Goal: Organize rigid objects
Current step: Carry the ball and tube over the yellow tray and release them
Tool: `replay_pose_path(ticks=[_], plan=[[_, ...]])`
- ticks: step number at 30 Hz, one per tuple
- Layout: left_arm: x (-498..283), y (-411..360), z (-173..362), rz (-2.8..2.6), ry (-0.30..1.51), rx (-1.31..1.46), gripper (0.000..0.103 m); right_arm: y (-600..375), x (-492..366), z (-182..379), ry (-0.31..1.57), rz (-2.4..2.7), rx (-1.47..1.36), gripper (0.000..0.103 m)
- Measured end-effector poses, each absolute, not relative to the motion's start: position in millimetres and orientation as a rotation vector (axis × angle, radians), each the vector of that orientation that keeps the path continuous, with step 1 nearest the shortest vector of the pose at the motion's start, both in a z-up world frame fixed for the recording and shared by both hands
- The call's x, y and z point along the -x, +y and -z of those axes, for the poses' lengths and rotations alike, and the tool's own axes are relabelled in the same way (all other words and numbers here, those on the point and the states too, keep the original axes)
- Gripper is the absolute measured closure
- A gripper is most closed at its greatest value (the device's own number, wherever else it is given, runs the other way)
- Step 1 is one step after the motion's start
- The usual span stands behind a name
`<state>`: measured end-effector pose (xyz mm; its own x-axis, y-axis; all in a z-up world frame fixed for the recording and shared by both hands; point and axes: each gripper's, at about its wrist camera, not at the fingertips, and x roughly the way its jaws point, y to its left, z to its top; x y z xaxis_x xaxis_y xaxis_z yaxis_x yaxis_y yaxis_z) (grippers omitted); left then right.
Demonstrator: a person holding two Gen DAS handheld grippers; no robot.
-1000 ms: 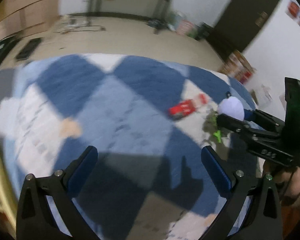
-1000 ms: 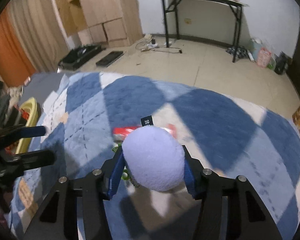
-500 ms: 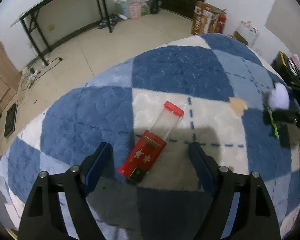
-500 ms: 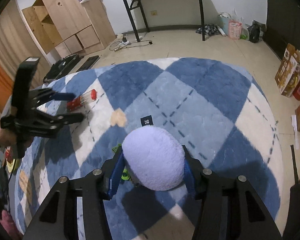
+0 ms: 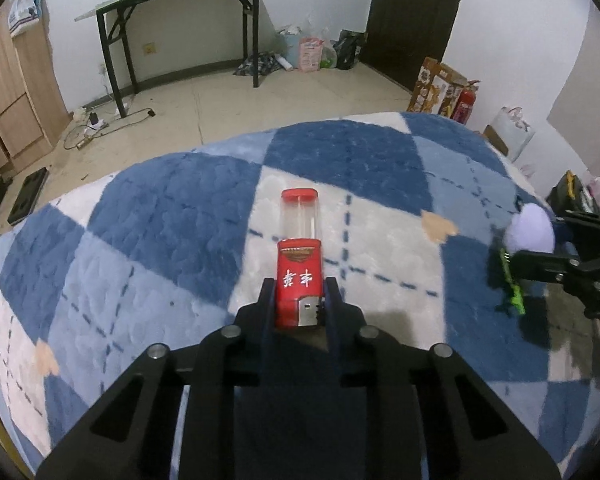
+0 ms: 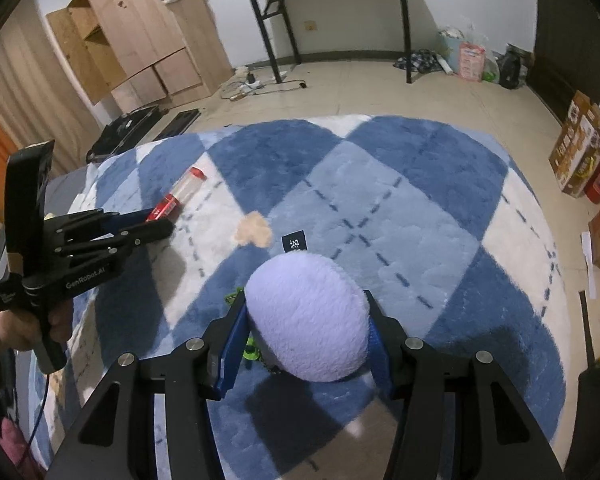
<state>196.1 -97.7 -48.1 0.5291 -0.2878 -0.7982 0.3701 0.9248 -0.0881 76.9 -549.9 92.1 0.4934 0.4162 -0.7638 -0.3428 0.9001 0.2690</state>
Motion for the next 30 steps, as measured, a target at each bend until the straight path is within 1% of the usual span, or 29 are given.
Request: replay_pose_path(ticks=[8,14,18,24,26,30], plan=[[-162.5,-77.0,19.3,0.398,0.885,-0.086,0.079,-536.3,-71.5,-110.8,0.924,-0.502,-0.039,0.051],[-121.0,-27.8,-8.5,0.353,0.865,-0.070,0.079,-502.6,-61.8,-122.1,0.919,-0.572,0.010,0.052],[-82.3,23.2,-28.0,0.282,0.820,-0.052,0.079,-466.5,-50.4,-133.6,0.912,-0.647,0.045,0.052],[-26.4,121.4,-45.1,0.068,0.777,0.123,0.079,-388.3,-23.8,-146.8,0.916,-0.825,0.069,0.052],[-7.4,153.2,-46.6,-0.010,0.763,0.165,0.079,-353.4,-10.9,-152.3,0.910,-0.900,0.077,0.052],[19.1,199.9,-40.6,-0.143,0.787,0.142,0.079,-296.3,11.2,-161.6,0.904,-1.028,0.054,0.052]])
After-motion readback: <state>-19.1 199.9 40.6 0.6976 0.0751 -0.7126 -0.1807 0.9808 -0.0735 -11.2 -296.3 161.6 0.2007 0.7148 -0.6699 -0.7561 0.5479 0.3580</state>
